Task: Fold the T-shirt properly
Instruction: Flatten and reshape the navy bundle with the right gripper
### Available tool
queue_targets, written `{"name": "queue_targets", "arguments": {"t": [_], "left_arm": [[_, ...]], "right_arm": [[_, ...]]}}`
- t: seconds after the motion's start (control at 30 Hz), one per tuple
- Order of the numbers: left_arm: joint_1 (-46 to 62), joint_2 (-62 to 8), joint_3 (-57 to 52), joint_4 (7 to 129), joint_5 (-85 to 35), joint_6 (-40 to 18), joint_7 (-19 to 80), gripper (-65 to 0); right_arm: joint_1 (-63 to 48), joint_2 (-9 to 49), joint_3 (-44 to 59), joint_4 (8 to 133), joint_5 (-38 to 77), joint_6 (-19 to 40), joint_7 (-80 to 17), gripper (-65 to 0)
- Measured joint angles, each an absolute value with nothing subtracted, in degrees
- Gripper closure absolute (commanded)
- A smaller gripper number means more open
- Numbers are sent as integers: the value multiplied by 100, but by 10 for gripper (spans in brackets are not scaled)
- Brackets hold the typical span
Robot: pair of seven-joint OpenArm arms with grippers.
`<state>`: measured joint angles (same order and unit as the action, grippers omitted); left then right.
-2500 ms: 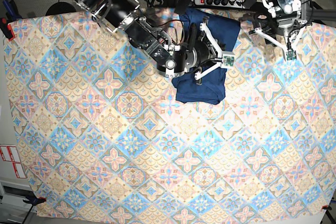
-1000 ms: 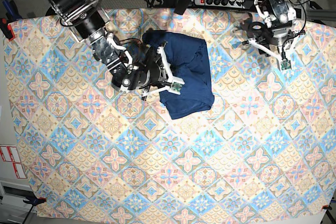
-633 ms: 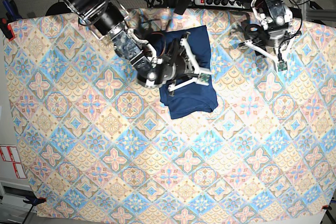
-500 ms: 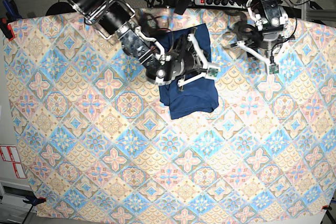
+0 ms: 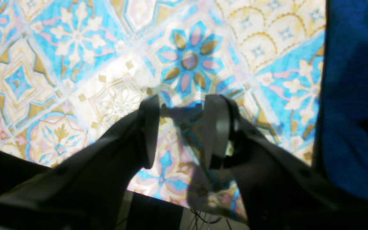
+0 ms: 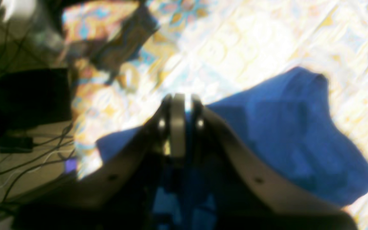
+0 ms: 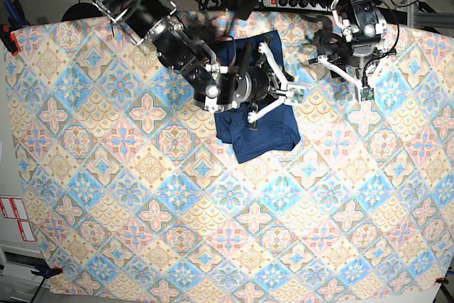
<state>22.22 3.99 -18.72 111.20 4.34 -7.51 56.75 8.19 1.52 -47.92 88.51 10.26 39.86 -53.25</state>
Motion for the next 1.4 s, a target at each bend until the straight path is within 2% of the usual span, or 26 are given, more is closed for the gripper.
{"name": "queue_targets", "arguments": {"t": [0.13, 0.33, 0.5, 0.67, 1.27, 1.4], "left_arm": [[2220, 399, -2106, 11122, 425, -751, 5673, -226], [2095, 399, -2512, 11225, 456, -729, 5675, -226], [2012, 749, -2919, 11450, 449, -733, 5642, -226], [1984, 751, -2923, 11439, 178, -753, 5649, -226], [2032, 738, -2926, 11439, -156, -735, 5697, -226], [2032, 733, -2923, 11439, -158, -751, 5697, -226]], "right_arm": [[843, -95, -4851, 8665, 1048, 3997, -5227, -28], [882, -508, -4838, 7096, 945, 3966, -5157, -27], [1048, -856, -4851, 6198, 1015, 3994, -4574, -27], [1378, -797, -4797, 5682, 1009, 3959, -4082, -27], [1278, -871, -1208, 5100, 1096, 4025, -3872, -27], [1299, -683, -882, 5100, 1160, 4027, -3826, -27]]}}
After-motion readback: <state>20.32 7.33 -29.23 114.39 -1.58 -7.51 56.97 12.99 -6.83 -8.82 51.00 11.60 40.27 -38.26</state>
